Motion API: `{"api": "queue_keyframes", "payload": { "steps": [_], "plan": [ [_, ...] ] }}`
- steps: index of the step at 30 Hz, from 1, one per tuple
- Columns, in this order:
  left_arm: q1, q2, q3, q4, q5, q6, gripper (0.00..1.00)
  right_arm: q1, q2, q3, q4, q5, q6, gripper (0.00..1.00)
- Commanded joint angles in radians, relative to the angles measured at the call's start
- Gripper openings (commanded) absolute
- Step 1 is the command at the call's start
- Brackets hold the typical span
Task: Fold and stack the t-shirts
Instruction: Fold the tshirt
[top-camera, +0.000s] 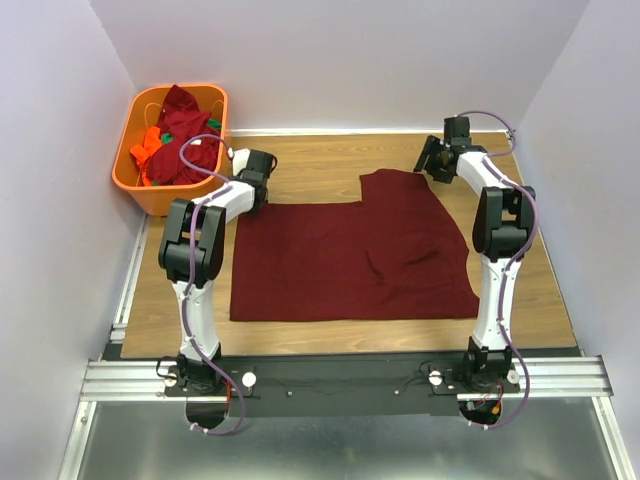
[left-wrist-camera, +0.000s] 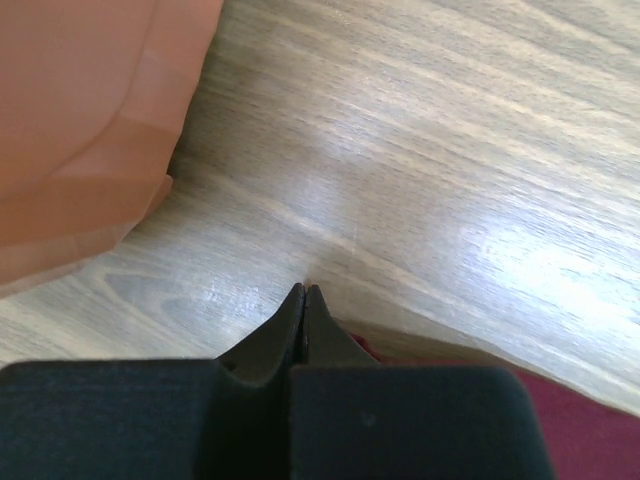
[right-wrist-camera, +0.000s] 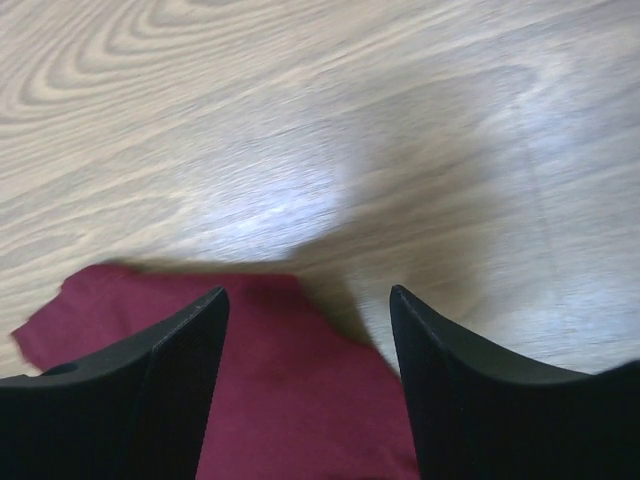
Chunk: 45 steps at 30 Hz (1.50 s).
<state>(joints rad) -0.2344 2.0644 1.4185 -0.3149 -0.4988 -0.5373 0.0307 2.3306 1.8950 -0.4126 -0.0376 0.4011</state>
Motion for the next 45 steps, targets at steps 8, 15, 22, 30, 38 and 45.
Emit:
{"api": "queue_keyframes", "payload": {
  "steps": [8, 15, 22, 30, 38, 45],
  "plan": [
    [0.006, -0.072, -0.056, 0.105, 0.057, -0.058, 0.0, 0.001, -0.001, -0.022, 0.005, -0.113, 0.044, 0.53],
    [0.007, -0.084, -0.084, 0.142, 0.072, -0.069, 0.0, 0.0, -0.011, -0.03, 0.006, -0.104, 0.053, 0.22],
    [0.007, -0.119, -0.107, 0.16, 0.056, -0.079, 0.0, 0.0, -0.065, -0.056, 0.005, -0.039, 0.065, 0.02],
    [0.007, -0.171, -0.128, 0.16, 0.016, -0.105, 0.0, 0.0, -0.177, -0.122, 0.011, 0.024, 0.059, 0.01],
    [0.007, -0.24, -0.196, 0.169, -0.061, -0.17, 0.0, 0.001, -0.351, -0.296, 0.066, 0.068, 0.088, 0.01],
    [0.007, -0.302, -0.299, 0.24, -0.078, -0.187, 0.0, 0.0, -0.557, -0.52, 0.115, 0.125, 0.134, 0.01]
  ]
}}
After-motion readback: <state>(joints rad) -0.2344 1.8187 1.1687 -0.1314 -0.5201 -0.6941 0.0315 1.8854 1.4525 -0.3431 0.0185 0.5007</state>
